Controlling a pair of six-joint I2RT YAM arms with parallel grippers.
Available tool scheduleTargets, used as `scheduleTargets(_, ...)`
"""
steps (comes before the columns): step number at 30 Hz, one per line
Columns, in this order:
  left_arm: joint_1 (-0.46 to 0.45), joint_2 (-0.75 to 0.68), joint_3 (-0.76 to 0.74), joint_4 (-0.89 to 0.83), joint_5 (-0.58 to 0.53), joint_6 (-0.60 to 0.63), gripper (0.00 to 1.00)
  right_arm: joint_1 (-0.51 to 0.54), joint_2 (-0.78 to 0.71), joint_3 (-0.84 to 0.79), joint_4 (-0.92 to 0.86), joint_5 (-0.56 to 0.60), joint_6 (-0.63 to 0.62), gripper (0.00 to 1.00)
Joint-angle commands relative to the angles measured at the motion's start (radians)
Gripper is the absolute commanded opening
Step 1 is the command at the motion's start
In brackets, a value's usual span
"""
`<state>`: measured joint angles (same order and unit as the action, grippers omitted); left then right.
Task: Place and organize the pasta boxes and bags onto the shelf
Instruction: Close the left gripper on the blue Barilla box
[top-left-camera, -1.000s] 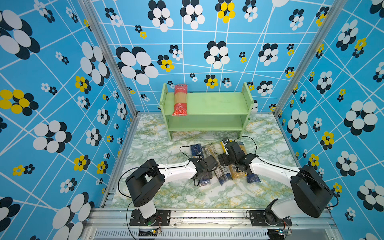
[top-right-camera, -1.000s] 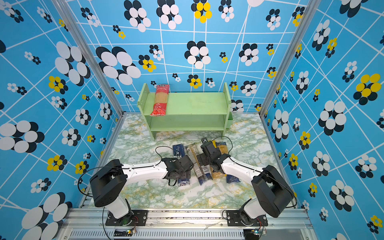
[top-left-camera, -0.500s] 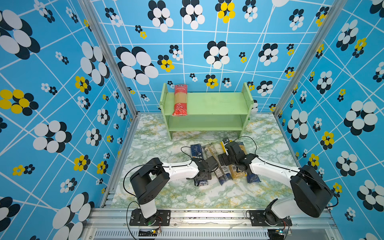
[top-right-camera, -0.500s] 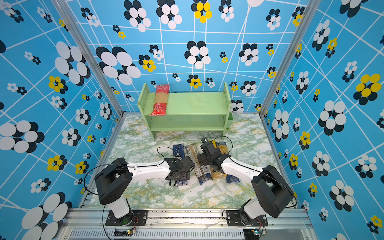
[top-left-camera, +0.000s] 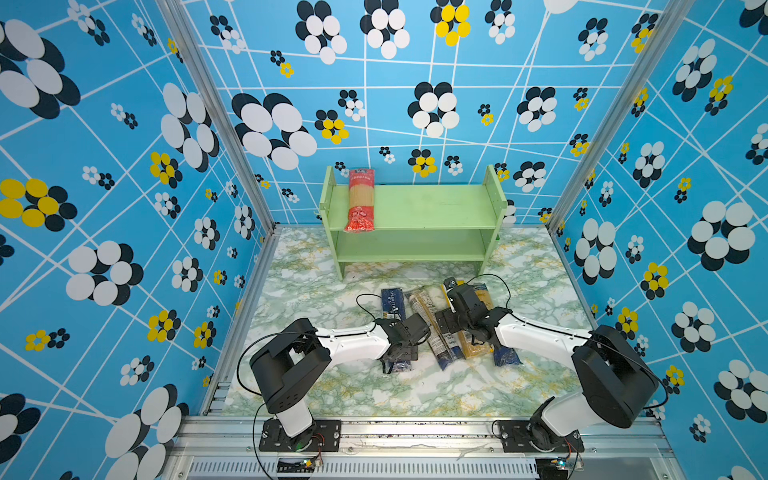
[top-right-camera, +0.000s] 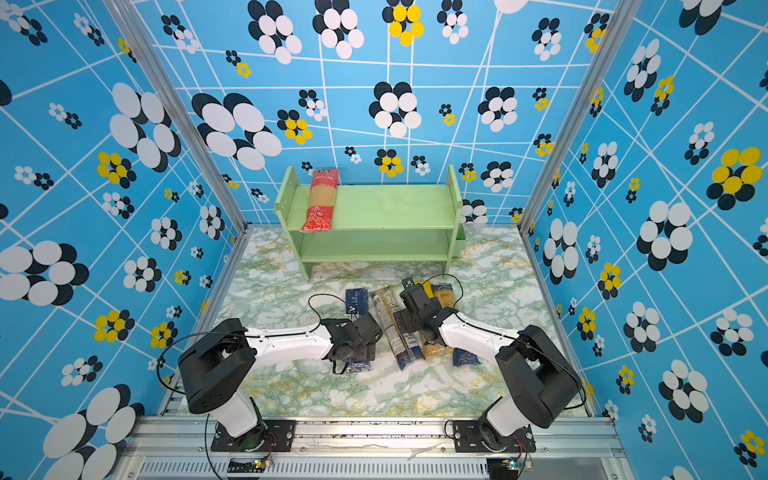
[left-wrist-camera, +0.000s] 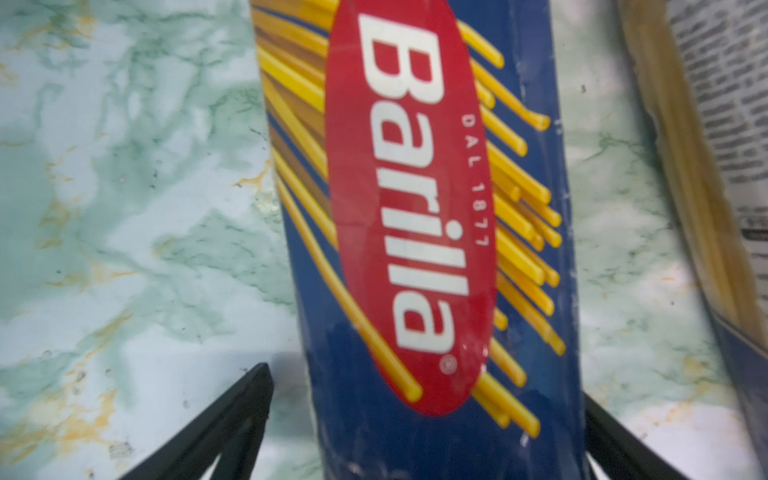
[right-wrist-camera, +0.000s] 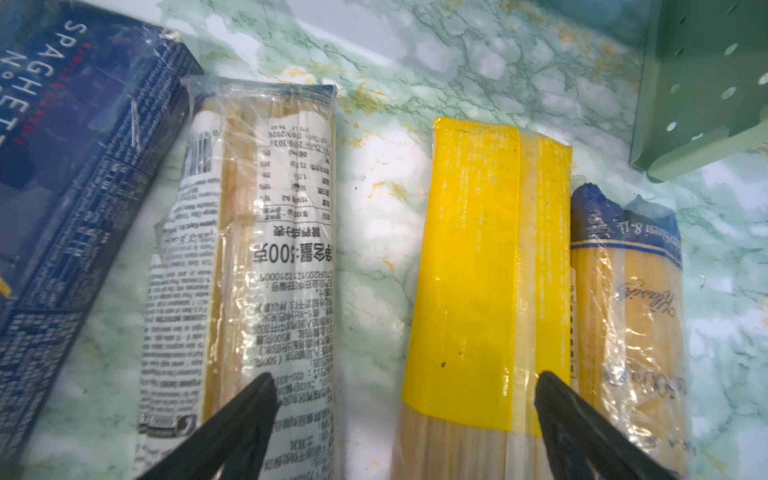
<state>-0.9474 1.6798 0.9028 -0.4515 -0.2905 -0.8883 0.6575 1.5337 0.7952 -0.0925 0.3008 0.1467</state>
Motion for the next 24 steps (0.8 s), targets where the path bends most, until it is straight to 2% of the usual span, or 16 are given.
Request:
scheduleTargets(1,0.024,-0.012,-0.076,-0.076,-0.004,0.035,0.99,-0.007,0.013,0.018,0.011,-0.005,0.013,0.99)
scheduleTargets(9,0.035,-0.064,-0.125,0.009,0.038,0.100,0.99,-0.007,0.024,0.031,0.008,-0.005,0.008,0.99)
scheduleTargets(24,0.012,-0.125,-0.182,0.058,0.039,0.029,0.99,-0.007,0.066,0.060,0.013,-0.023,0.004,0.99)
